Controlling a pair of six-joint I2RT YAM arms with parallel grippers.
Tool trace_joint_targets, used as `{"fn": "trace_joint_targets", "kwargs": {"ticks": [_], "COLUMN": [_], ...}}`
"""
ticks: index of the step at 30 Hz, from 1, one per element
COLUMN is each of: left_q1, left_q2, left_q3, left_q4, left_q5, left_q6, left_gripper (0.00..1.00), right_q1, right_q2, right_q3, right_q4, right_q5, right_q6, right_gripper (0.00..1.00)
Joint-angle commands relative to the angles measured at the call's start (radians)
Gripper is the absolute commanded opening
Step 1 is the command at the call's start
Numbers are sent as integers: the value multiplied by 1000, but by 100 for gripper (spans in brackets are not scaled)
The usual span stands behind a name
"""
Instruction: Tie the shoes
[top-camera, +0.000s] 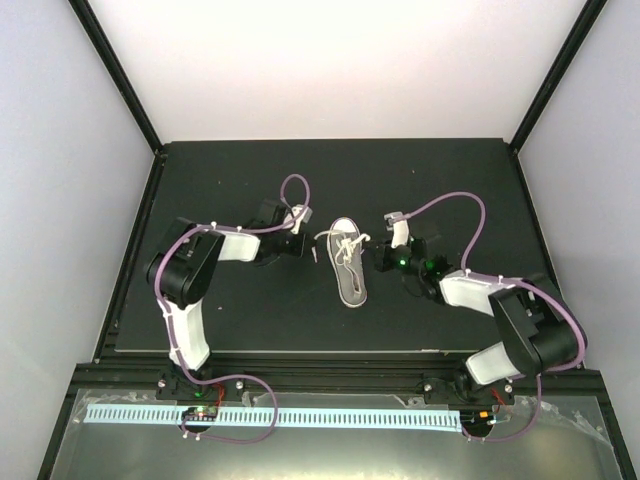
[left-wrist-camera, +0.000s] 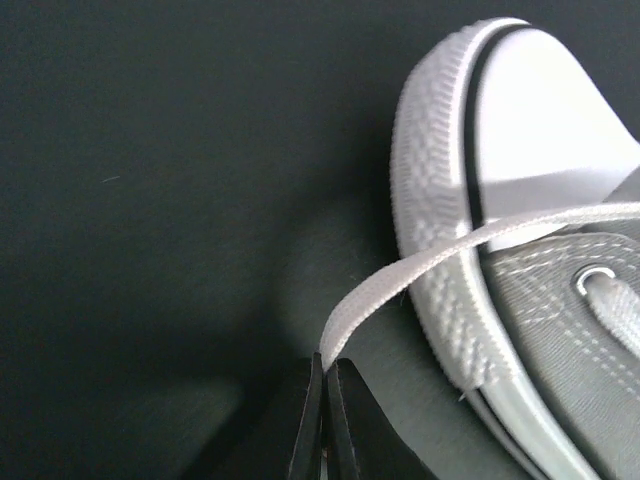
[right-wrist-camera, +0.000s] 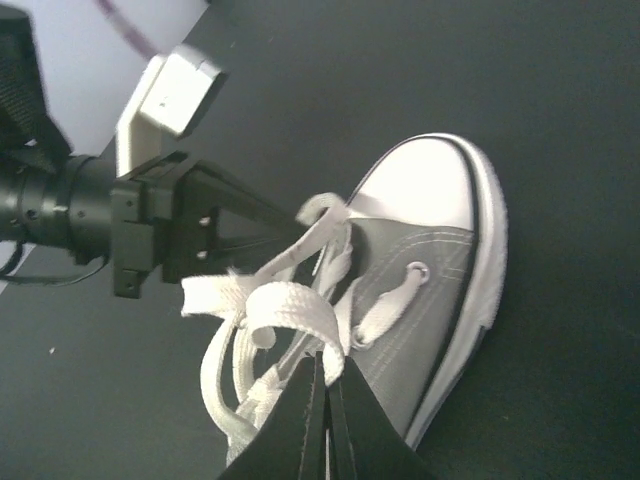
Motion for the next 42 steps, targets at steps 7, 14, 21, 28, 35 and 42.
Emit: {"fn": "trace_joint_targets", "kwargs": {"ticks": [7,14,21,28,35,42], "left_q1": [167,280,370,382,386,385], "left_q2": [-256,-436,-607,-641,-626,-584], "left_q3": [-203,-367,-436,-455,-479,-485], "left_q4": [73,50,-70,-146,-151,-188], "left_q5": [-45,-31,-33,-2,-20,-50], "left_q6": [-190,-262,-281,-257,-248,-219], "left_gripper": [2,2,1,1,2,1], "right_q1": [-109,-233,-286,-366,-452,-463], "right_q2": [-242,-422,-509,-536,-534,-480], "right_q3": [-69,-88,-73,-81,-114,-195], "right_q4": [-262,-408,-507,-551,-570,-508], "right_q5": [296,331,379,405,390,314], "right_q6": [59,73,75,110,146,212], "right_gripper": [2,2,2,2,2,2]}}
